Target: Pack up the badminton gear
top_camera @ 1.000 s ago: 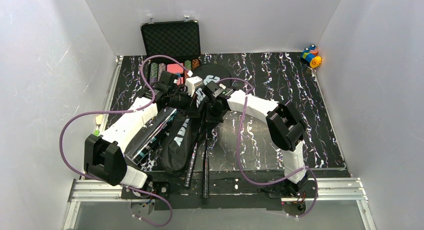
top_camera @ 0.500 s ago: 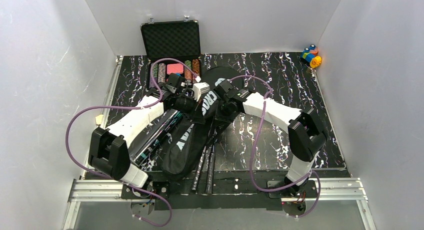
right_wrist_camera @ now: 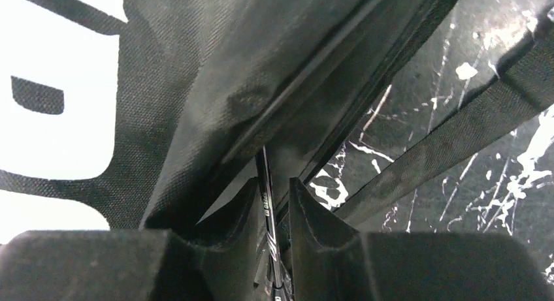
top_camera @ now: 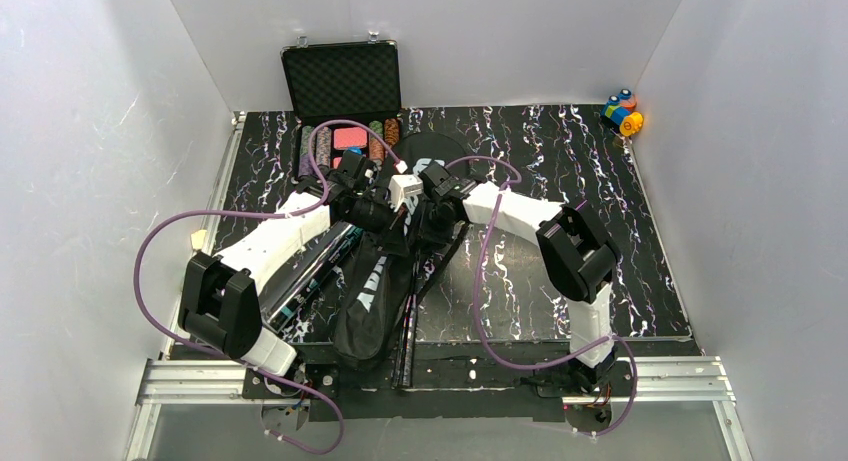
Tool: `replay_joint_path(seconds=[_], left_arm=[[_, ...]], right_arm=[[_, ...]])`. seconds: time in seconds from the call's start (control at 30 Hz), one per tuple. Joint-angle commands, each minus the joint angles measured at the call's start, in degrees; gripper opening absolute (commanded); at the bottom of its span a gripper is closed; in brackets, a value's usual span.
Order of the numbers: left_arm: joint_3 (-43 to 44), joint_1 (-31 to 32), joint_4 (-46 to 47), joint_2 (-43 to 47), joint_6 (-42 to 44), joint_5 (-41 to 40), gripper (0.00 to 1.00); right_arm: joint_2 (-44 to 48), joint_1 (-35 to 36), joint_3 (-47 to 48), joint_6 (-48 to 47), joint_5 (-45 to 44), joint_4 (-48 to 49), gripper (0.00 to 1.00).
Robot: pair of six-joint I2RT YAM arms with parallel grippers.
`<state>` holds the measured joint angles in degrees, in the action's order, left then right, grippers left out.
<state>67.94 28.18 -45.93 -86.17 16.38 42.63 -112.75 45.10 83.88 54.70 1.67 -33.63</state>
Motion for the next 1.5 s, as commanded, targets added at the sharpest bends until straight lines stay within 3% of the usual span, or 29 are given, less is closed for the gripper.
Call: replay_joint_path(seconds=[0.0, 0.3, 0.53, 0.97, 1.27, 1.43, 1.47], left_arm=[[-0.19, 0.64, -3.8, 0.95, 1.31, 5.18, 0.0], [-0.61, 0.64, -3.09, 0.61, 1.15, 4.27, 0.0], [-0.28, 0.64, -3.09, 0.62, 0.69, 4.33, 0.0], [0.47, 0.64, -3.94, 1.0, 0.73, 4.57, 0.0], [0.51, 0.64, -3.89, 0.59, 0.86, 5.08, 0.0], [0.1, 0.64, -3.73, 0.62, 1.23, 4.22, 0.0], [0.0, 0.64, -3.64, 0.55, 1.28, 3.97, 0.0]], right_arm=[[-0.23, -0.37, 1.67, 1.02, 0.29, 6.35, 0.31], [6.99, -2.25, -6.98, 2.12, 2.44, 11.61, 0.49], [13.36, -7.99, -20.48, 7.48, 5.46, 22.12, 0.49], [4.13, -9.39, -13.67, 8.77, 5.48, 20.1, 0.47], [1.55, -9.33, -15.01, 11.06, 5.37, 23.32, 0.34], [3.64, -9.33, -17.34, 10.79, 5.27, 25.5, 0.01], [4.9, -9.33, -18.01, 10.33, 4.9, 25.4, 0.01]])
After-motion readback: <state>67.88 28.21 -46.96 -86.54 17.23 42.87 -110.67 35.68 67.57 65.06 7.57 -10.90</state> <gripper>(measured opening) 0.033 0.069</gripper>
